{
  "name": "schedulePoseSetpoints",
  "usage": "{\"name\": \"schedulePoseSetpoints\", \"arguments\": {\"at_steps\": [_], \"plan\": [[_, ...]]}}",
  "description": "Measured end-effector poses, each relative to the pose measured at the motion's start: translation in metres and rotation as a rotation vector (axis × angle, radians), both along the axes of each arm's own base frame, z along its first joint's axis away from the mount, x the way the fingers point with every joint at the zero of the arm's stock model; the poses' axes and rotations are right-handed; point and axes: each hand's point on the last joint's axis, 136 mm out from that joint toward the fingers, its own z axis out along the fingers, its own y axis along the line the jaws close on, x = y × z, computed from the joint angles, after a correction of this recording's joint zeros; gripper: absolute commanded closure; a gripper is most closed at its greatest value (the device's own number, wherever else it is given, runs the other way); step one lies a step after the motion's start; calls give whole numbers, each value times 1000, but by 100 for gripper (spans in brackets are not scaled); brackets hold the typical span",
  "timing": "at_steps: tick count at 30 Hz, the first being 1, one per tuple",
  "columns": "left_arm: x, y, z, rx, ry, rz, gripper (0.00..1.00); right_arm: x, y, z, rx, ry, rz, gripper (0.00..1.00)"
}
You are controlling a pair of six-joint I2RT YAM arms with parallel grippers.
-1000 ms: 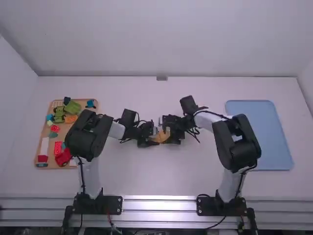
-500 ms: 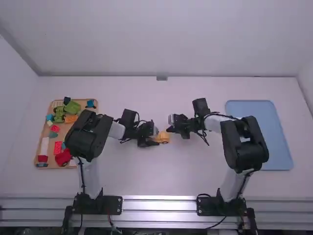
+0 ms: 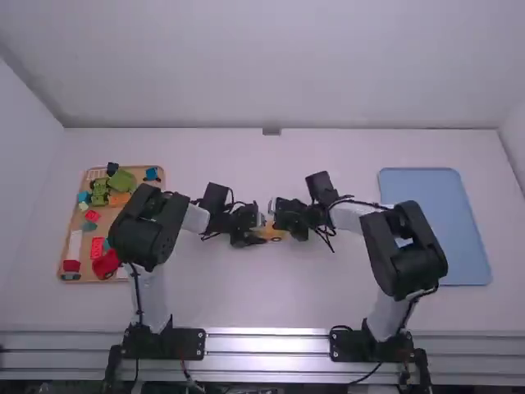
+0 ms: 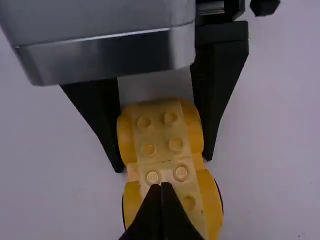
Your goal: Assemble lego blocks to make yellow taxi
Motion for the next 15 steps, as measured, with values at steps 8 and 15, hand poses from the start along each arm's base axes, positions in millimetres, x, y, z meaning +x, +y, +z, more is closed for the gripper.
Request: {"name": "schedulePoseSetpoints", "arguments": {"at_steps": [8, 15], "plan": [[1, 0, 0, -1, -3, 3, 61, 4, 1, 2, -4, 13, -25, 71], [2, 0, 1, 0, -8, 6, 51, 20, -1, 37, 81, -33, -43, 1]]}}
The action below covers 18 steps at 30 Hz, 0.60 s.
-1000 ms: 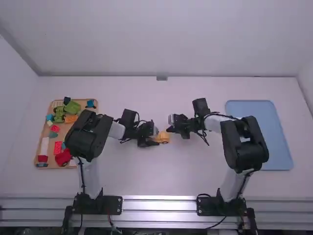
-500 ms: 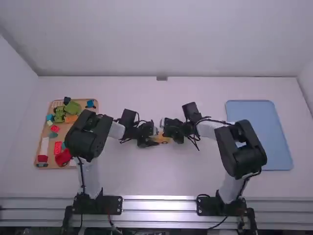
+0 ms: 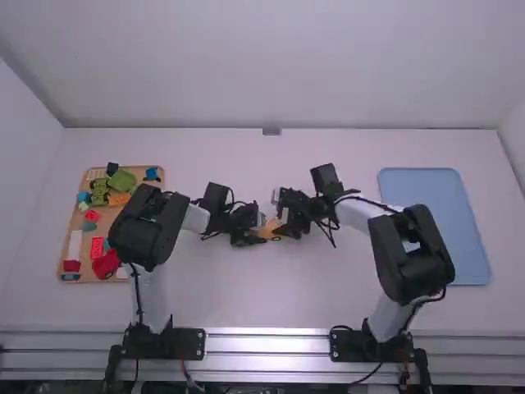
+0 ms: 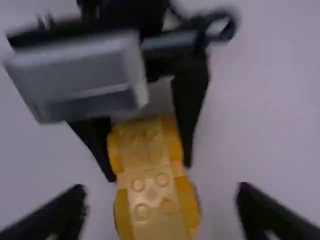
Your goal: Assemble lego blocks to make yellow taxi
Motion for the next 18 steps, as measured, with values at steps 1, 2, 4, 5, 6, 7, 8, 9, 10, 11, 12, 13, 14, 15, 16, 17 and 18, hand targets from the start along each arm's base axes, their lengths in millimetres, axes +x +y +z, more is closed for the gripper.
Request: {"name": "schedulePoseSetpoints", "arguments": {"at_steps": [1, 2, 4, 5, 6, 7, 8, 9, 10, 11, 12, 13, 14, 15, 16, 17, 18], "plan": [[1, 0, 0, 0, -1, 3, 46, 10, -1, 17, 28, -42, -17, 1], [1, 0, 0, 1, 0, 5, 41, 21, -2, 36, 58, -92, -36, 1], [2, 0, 0, 3, -4, 5, 16, 33, -4, 58, 90, -145, -63, 1], [5, 0, 1, 9, -3, 13, 3, 40, -6, 73, 111, -176, -81, 1], [8, 1, 1, 15, -2, 21, 1, 44, -8, 83, 126, -192, -96, 1], [10, 1, 1, 22, 2, 26, 1, 45, -9, 90, 136, -202, -105, 1], [11, 1, 1, 29, 9, 31, 1, 48, -10, 96, 149, -212, -116, 1], [12, 2, 1, 34, 12, 32, 1, 50, -11, 100, 160, -217, -123, 1], [14, 2, 2, 44, 17, 34, 1, 52, -10, 103, 171, -217, -132, 1], [15, 3, 2, 53, 23, 33, 1, 53, -10, 105, 177, -215, -138, 1], [15, 3, 2, 63, 36, 32, 1, 54, -9, 107, 187, -215, -143, 1], [16, 5, 4, 78, 62, 34, 1, 56, -8, 111, 204, -221, -147, 1], [15, 6, 5, 86, 81, 36, 1, 57, -7, 114, 216, -227, -146, 1], [13, 10, 7, 111, 121, 44, 1, 58, -5, 120, 238, -235, -143, 1], [8, 15, 11, 140, 171, 56, 1, 59, -4, 124, 255, -242, -139, 1], [1, 24, 18, 179, 239, 72, 1, 60, -4, 130, 279, -255, -132, 1], [0, 27, 21, 191, 256, 77, 1, 61, -4, 132, 286, -259, -131, 1]]}}
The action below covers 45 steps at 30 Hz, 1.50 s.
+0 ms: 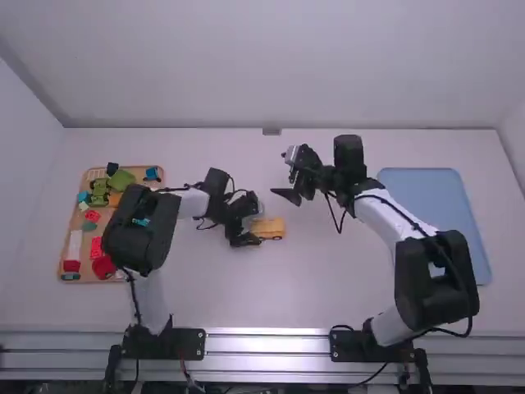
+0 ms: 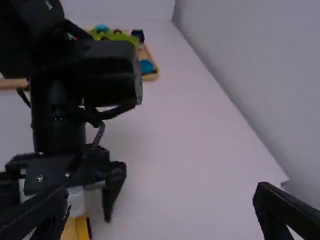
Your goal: Assemble lego blocks to make yellow taxi
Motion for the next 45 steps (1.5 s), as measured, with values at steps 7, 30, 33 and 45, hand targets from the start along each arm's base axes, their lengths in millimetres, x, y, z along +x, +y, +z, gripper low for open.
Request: {"name": "schedulePoseSetpoints", "arguments": {"at_steps": [7, 30, 33, 45], "plan": [[18, 42, 96, 151, 101, 209, 1, -8, 0, 4, 38, 44, 37, 1], [55, 162, 207, 215, -2, 1490, 1, -14, 19, 77, 289, 33, 143, 1], [32, 181, 224, 161, -59, 1619, 1, -19, 25, 78, 291, 84, 163, 1], [-76, 249, 265, -39, -180, 2055, 1, -33, 69, 77, 184, 163, 176, 1]]}}
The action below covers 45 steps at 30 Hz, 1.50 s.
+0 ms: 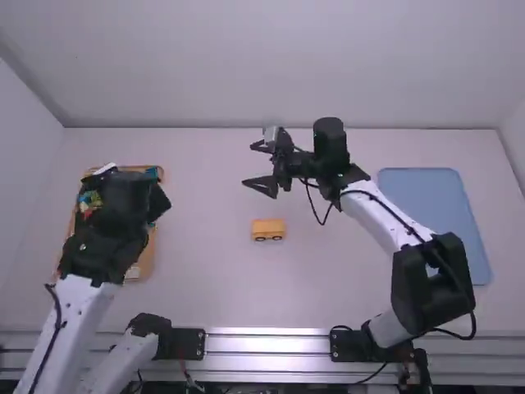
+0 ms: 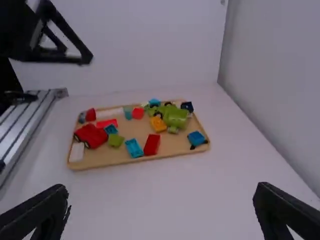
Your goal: Assemble lego blocks to make yellow taxi
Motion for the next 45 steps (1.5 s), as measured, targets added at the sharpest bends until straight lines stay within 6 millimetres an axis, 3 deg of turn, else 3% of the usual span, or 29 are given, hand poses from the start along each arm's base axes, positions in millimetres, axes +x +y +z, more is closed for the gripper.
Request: {"name": "schedulePoseSetpoints", "arguments": {"at_steps": [6, 15, 21, 27, 29, 38, 43, 45], "plan": [[-25, 29, 13, -22, -66, 133, 1, -3, 15, 11, -24, -84, 15, 1], [-27, 73, -15, -74, 35, 326, 1, 0, 27, 16, 6, -143, 42, 1], [1, 78, -32, -89, 89, 275, 1, 17, 43, -4, 4, -60, 103, 1], [17, 77, -38, -116, 86, 259, 1, 25, 47, -7, 9, -40, 116, 1], [32, 74, -41, -146, 90, 234, 1, 25, 47, -7, 11, -47, 121, 1], [93, 82, -27, -206, 121, 232, 0, 36, 39, -22, -48, -27, 56, 1], [121, 95, -49, -265, 275, 280, 1, 47, 25, -33, -94, -10, -1, 1], [134, 105, -69, -308, 346, 304, 6, 56, 14, -36, -105, -7, -33, 1]]}}
